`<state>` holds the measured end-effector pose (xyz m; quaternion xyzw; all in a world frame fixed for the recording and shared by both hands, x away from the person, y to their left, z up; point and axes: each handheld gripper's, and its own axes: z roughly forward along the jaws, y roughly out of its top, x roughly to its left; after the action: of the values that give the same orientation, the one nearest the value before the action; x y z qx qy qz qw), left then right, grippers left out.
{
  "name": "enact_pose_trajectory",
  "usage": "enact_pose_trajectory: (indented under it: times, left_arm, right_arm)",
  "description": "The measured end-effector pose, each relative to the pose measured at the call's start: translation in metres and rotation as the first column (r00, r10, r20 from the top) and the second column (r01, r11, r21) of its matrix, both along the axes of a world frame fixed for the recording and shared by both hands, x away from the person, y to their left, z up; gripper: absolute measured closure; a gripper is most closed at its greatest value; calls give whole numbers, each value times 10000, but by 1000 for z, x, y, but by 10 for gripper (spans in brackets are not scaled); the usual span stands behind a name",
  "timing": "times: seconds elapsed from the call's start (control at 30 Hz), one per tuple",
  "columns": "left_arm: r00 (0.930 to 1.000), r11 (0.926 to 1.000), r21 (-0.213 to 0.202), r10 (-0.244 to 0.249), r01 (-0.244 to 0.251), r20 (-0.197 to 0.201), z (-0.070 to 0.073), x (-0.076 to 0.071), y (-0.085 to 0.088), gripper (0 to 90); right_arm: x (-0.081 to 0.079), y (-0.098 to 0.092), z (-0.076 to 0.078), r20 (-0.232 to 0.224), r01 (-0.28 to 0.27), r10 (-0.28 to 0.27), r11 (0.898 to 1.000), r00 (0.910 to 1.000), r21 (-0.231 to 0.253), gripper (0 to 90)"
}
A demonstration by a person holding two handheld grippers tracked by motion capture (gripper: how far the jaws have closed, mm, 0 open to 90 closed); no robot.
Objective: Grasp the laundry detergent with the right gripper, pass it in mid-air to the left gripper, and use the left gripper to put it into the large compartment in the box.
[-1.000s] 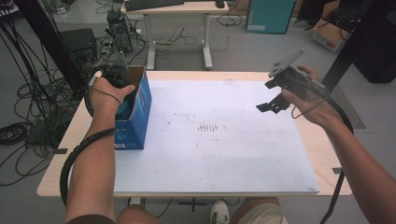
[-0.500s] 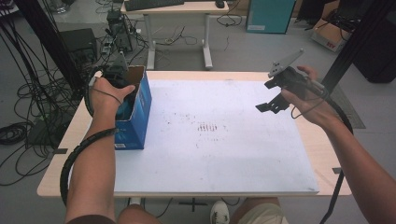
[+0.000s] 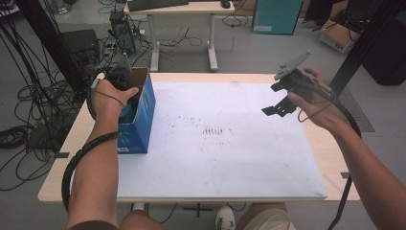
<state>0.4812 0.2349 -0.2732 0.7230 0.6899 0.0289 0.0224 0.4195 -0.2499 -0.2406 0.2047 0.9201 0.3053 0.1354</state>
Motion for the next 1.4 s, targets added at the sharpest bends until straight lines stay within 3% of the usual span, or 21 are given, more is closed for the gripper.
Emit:
enact_pose_trajectory:
  times: [1.17, 1.4]
  left_arm:
    - [9999, 9999, 25, -113, 112, 80, 0, -1, -2, 356]
    - [9993, 9997, 63, -255, 253, 266, 7, -2, -4, 342]
  right_arm:
    - [1, 4, -3, -39, -154, 154, 9999, 9999, 33, 59]
    - [3, 5, -4, -49, -223, 223, 9997, 9997, 25, 58]
